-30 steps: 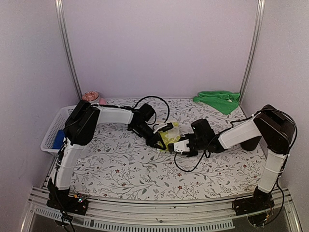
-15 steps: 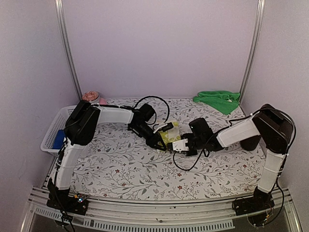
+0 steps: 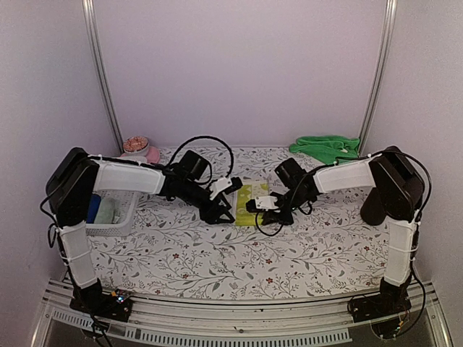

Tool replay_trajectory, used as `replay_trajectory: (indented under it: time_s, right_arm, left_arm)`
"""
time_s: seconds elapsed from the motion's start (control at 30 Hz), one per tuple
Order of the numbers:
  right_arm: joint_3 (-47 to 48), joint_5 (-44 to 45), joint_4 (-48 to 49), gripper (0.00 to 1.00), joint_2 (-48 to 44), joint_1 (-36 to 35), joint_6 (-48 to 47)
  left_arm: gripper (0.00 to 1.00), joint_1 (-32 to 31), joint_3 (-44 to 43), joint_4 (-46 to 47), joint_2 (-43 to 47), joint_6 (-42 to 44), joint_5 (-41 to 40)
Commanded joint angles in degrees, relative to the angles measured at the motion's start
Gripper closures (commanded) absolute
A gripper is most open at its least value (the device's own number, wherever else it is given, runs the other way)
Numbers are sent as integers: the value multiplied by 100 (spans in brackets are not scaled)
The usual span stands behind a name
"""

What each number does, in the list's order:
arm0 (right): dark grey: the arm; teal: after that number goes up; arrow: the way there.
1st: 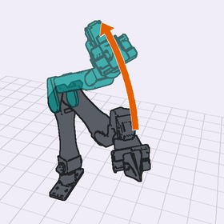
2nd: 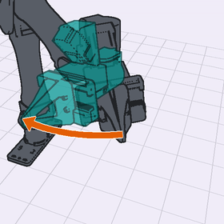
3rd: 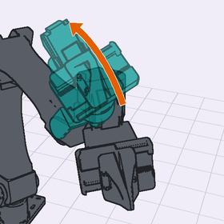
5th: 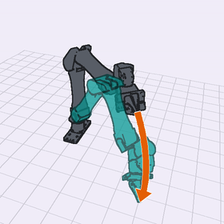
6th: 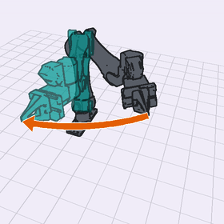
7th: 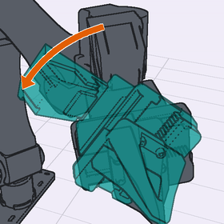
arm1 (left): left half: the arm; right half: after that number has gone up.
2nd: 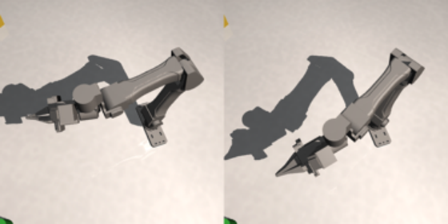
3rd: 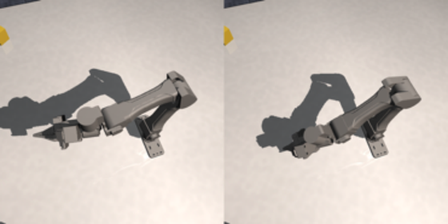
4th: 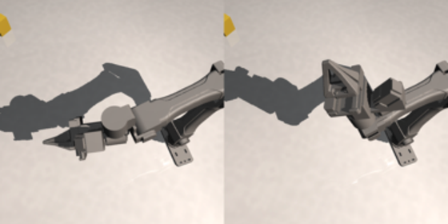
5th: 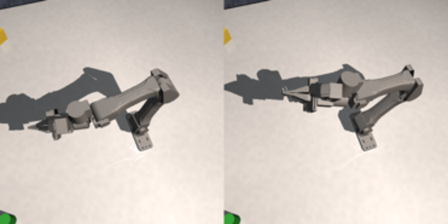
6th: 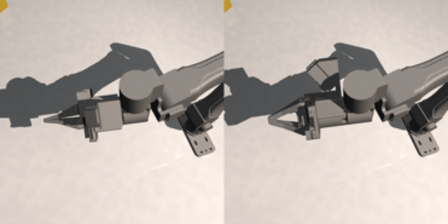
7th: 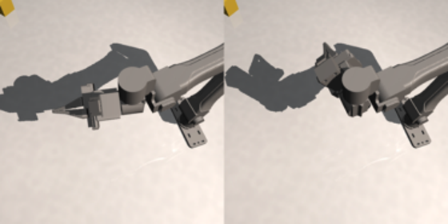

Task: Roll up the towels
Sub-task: Roll the towel at the center of the board.

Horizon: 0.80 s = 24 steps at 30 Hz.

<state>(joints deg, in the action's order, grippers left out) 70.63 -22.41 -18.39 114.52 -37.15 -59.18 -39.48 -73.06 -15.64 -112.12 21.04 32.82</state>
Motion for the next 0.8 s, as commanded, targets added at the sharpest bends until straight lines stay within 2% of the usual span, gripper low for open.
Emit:
replay_trajectory:
  time_s: [0.0, 0.17, 0.27, 0.5, 0.77]
  right_arm:
    - [884, -948, -2054, 98, 688, 164, 180]
    - [1966, -1504, -3642, 98, 1544, 352, 199]
    - [2518, -1846, -4366, 97, 2039, 462, 222]
    - [3560, -2455, -5937, 98, 3007, 584, 50]
    - [3104, -2475, -5964, 98, 2864, 586, -155]
  left_arm:
    - [40, -417, 853, 1604, 583, 502, -1127]
    - [42, -887, 1674, 2637, 795, 1136, -1788]
    - [43, -1055, 1763, 2841, 700, 1331, -1960]
    - [47, -1567, 1770, 3166, 368, 1960, -2922]
    - [55, -1969, 1941, 3491, 288, 2228, -3225]
